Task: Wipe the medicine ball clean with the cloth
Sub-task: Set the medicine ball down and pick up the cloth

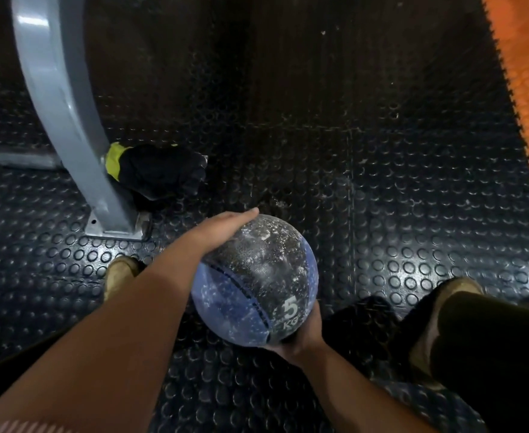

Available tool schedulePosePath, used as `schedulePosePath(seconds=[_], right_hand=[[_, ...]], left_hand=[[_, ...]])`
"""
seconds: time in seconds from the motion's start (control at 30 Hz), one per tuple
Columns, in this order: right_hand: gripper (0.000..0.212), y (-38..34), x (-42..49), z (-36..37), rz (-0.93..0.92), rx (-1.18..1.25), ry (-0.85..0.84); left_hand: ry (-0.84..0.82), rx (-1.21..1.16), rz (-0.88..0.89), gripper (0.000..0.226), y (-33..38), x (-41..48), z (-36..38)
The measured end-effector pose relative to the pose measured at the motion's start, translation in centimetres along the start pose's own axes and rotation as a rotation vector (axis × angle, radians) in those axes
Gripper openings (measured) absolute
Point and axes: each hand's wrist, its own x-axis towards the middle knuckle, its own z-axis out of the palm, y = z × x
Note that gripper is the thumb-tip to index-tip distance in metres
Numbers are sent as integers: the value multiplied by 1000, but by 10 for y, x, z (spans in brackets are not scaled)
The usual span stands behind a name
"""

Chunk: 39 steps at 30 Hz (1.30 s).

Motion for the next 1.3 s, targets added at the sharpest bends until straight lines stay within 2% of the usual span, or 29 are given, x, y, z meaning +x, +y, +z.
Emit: schedulePosePath(seconds=[0.07, 0.17, 0.37, 0.57, 0.73, 0.9, 0.97, 1.07, 1.13, 1.2, 1.27, 1.3], right_hand=[[76, -2, 4, 5, -17, 36, -8], [81, -7, 8, 7, -4, 15, 101], [74, -24, -18, -2, -29, -97, 180], [78, -54, -59, -34, -104, -307, 350], [83, -76, -87, -50, -66, -502, 391], [78, -71, -94, -49, -28, -618, 443], [85, -70, -95, -44, 4, -657, 422], [95, -69, -94, -34, 29, -737, 406], [102, -67, -97, -21, 30, -784, 419], [100, -66, -100, -7, 53, -810, 413], [88, -62, -102, 3, 51, -844, 447], [86, -59, -100, 6, 41, -856, 461]], left_hand=[[-28, -30, -30, 84, -6, 5, -3], [23, -141, -74, 93, -16, 7, -5], [53, -354, -164, 111, -34, -11, 17], [-97, -611, -193, 100, -47, -25, 64], [-122, -692, -223, 62, -52, -48, 98], [-150, -758, -321, 66, -77, -54, 110], [-146, -774, -349, 71, -87, -53, 108], [-110, -624, -370, 75, -91, -57, 98], [76, -419, -266, 62, -82, -61, 86], [309, -297, -40, 41, -69, -65, 75], [362, -357, 209, 19, -56, -69, 70], [344, -370, 302, 17, -51, -71, 71]])
